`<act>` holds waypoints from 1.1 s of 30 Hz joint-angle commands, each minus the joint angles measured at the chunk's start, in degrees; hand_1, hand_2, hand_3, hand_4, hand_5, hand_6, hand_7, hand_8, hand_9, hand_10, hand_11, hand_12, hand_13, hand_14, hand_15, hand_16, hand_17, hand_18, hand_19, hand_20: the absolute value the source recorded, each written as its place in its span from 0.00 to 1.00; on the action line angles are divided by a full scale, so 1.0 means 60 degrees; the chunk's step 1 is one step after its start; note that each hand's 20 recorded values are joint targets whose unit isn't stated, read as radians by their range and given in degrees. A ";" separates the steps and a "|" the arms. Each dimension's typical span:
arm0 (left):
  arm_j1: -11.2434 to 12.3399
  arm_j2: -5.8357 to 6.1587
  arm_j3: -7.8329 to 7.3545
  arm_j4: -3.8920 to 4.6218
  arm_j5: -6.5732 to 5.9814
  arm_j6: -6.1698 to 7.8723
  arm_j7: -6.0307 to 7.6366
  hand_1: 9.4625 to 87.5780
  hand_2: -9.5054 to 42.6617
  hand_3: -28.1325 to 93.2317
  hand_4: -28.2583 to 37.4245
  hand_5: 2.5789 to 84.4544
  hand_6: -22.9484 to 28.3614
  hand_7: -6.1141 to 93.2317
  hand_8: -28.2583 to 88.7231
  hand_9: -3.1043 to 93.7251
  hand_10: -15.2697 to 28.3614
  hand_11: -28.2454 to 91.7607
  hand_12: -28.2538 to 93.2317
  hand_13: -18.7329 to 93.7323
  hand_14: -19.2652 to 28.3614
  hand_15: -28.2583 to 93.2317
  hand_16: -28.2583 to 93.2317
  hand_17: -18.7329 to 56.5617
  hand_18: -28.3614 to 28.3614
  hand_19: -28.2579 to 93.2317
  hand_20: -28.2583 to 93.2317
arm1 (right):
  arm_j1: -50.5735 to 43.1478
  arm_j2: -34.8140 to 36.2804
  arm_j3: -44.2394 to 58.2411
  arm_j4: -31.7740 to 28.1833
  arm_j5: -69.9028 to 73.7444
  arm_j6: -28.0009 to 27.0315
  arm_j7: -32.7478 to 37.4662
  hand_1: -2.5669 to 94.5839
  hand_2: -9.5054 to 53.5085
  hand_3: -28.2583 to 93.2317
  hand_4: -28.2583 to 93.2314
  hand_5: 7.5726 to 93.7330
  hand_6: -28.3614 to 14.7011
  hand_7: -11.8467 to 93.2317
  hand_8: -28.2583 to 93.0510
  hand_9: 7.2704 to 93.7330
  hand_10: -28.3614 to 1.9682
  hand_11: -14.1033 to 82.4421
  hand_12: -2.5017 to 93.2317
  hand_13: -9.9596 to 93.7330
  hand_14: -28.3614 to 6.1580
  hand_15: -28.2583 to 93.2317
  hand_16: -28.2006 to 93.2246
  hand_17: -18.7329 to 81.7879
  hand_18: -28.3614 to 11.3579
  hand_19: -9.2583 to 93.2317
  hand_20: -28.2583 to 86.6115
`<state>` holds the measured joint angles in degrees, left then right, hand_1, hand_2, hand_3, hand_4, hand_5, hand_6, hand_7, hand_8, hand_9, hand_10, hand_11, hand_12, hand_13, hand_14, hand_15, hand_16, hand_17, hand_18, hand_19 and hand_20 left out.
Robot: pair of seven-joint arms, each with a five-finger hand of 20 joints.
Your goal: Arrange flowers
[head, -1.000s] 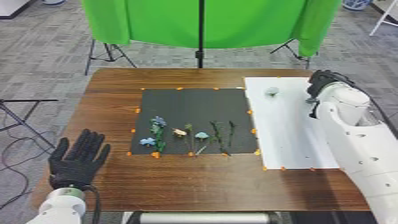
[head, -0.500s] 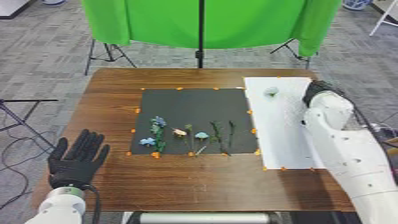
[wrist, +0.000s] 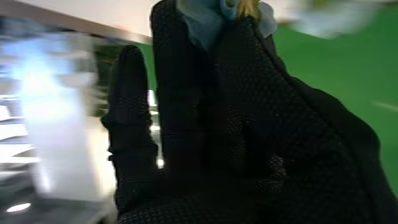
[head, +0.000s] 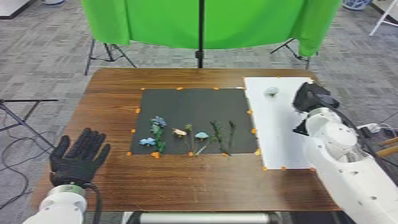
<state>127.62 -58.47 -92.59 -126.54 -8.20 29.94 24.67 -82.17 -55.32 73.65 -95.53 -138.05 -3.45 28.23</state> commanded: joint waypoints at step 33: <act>0.0214 -0.0298 -0.0250 0.0040 0.0192 -0.0015 -0.0813 0.19 0.50 0.85 0.00 0.56 0.64 0.22 0.15 0.46 0.70 0.47 0.32 0.46 0.69 0.50 0.18 0.17 0.74 0.57 0.35 | 0.0275 0.0107 -0.2663 -0.1849 -0.0330 -0.1088 -0.2559 0.49 0.00 0.87 0.00 0.65 0.65 0.25 0.13 0.66 0.51 0.26 0.18 0.71 0.55 0.49 0.43 0.48 0.22 0.81 0.55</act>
<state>127.62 -59.61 -93.94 -126.23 -6.61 29.89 19.72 -79.35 -55.32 55.18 -104.62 -142.84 -10.90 9.23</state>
